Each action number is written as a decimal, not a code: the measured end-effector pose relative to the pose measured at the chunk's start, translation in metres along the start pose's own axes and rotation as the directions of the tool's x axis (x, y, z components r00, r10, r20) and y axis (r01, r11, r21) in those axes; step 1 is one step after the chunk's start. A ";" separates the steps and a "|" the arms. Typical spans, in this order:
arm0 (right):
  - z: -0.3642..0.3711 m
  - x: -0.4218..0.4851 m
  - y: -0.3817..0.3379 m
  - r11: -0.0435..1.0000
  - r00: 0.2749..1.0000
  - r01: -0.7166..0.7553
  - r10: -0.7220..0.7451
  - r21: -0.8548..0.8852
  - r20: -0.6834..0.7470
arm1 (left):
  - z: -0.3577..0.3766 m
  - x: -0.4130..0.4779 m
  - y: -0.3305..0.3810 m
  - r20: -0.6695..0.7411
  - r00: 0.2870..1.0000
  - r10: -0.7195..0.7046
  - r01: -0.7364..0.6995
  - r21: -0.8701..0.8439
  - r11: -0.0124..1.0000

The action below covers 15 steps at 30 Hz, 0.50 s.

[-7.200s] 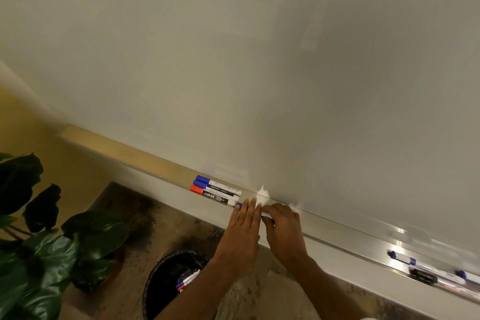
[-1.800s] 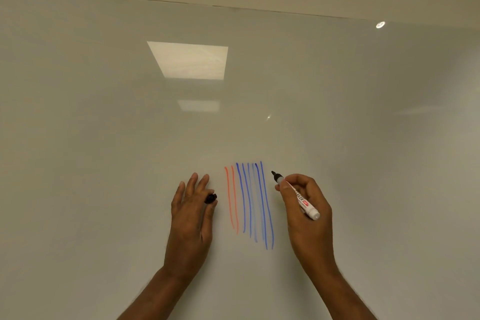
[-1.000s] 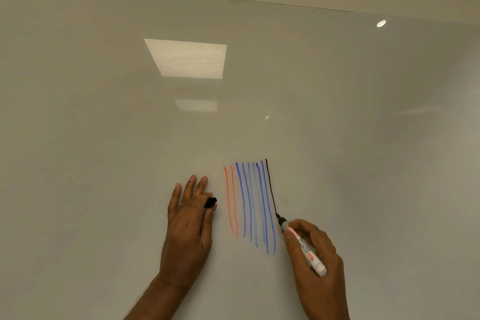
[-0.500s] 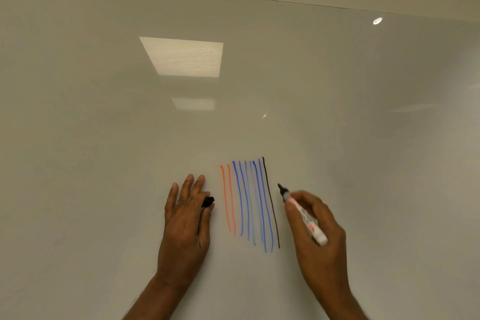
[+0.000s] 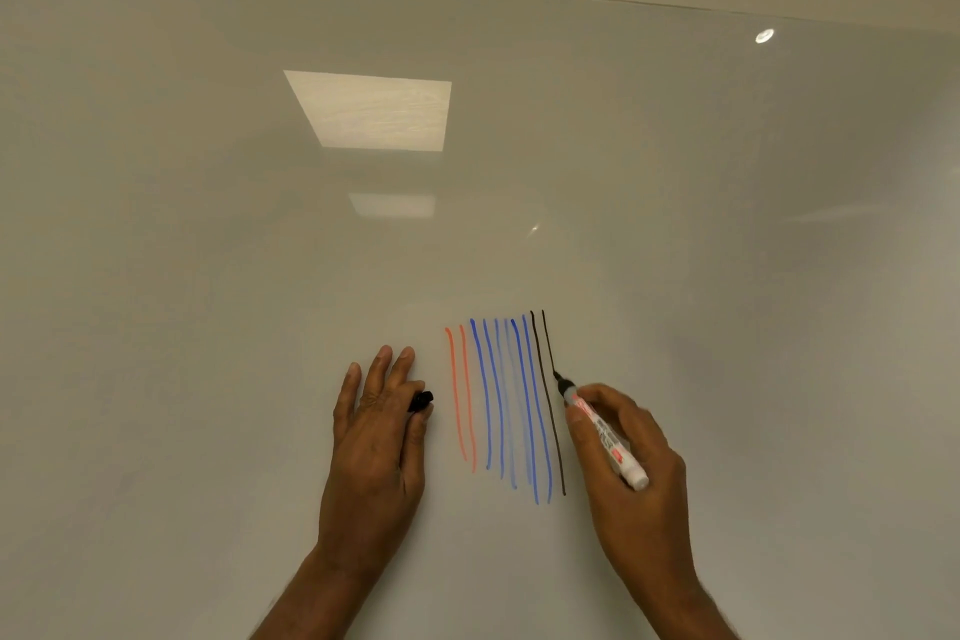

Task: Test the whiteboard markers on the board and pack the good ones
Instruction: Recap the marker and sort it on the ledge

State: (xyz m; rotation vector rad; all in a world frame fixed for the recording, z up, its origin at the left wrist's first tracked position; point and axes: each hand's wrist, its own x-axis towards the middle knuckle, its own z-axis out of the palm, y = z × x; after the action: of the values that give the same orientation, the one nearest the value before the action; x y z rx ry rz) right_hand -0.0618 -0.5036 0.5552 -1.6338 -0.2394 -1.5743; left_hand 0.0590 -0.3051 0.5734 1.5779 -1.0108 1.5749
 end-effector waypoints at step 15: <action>-0.025 -0.082 -0.003 0.972 0.973 -0.216 0.223 0.097 -0.062 | -0.010 0.001 0.009 0.040 0.996 -0.084 0.089 -0.141 0.986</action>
State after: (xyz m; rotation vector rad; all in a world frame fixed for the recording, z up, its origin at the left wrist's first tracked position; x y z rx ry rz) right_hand -0.0981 -0.4854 0.4798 -1.4768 -0.0861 -1.4304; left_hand 0.0465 -0.2999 0.5744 1.5340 -1.0352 1.3904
